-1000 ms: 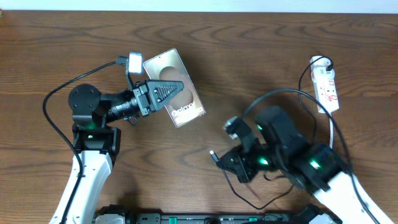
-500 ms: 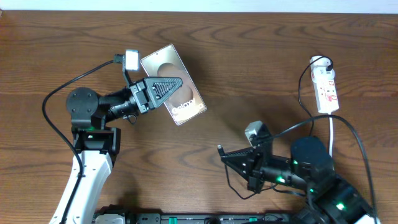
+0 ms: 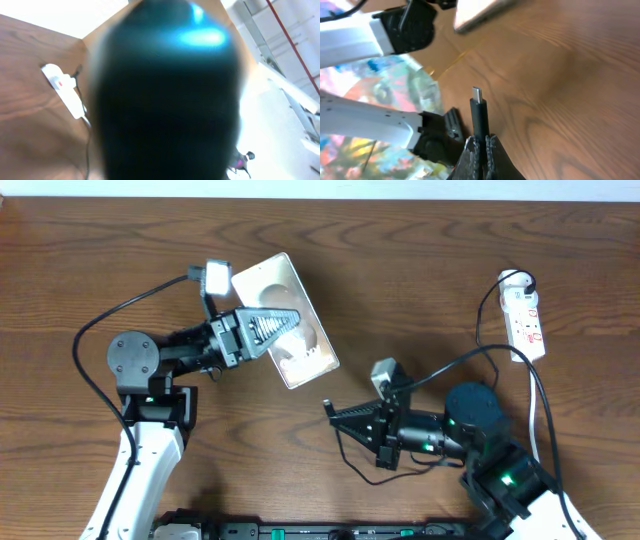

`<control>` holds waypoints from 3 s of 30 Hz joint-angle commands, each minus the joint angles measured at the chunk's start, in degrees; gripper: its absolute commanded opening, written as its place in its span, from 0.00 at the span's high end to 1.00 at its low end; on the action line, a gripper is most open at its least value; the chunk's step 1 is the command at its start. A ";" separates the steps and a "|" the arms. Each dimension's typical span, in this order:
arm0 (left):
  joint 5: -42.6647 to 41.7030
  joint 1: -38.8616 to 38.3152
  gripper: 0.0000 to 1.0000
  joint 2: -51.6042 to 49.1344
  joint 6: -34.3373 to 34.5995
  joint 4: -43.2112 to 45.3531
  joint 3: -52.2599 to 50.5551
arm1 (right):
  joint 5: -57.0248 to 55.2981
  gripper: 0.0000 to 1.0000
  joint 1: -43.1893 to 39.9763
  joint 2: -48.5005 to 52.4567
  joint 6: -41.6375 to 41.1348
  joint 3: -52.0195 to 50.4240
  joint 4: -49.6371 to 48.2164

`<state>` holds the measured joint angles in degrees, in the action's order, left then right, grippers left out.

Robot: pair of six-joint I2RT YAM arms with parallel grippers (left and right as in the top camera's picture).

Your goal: Plug charger to phone and switch on socket

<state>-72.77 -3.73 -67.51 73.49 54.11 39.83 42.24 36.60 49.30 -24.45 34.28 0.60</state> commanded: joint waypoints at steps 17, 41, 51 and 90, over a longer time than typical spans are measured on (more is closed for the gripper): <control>-2.51 -1.40 0.93 0.37 -3.23 0.87 1.09 | 13.88 0.99 -7.58 4.24 -3.06 0.20 -4.76; -2.40 -1.51 0.93 -2.89 -3.37 0.87 1.09 | 11.91 0.99 -6.12 9.68 -5.75 0.22 -10.73; -2.43 -1.51 0.93 -2.89 -3.37 0.87 1.09 | 11.91 0.99 -6.12 9.88 -6.84 0.22 -13.42; 1.22 -1.51 0.93 -2.91 -3.34 -1.81 1.09 | 7.10 0.99 -4.22 9.99 -6.82 0.22 -15.17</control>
<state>-72.51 -4.99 -71.05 70.67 51.59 39.83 50.70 31.75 59.16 -31.03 34.28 -14.37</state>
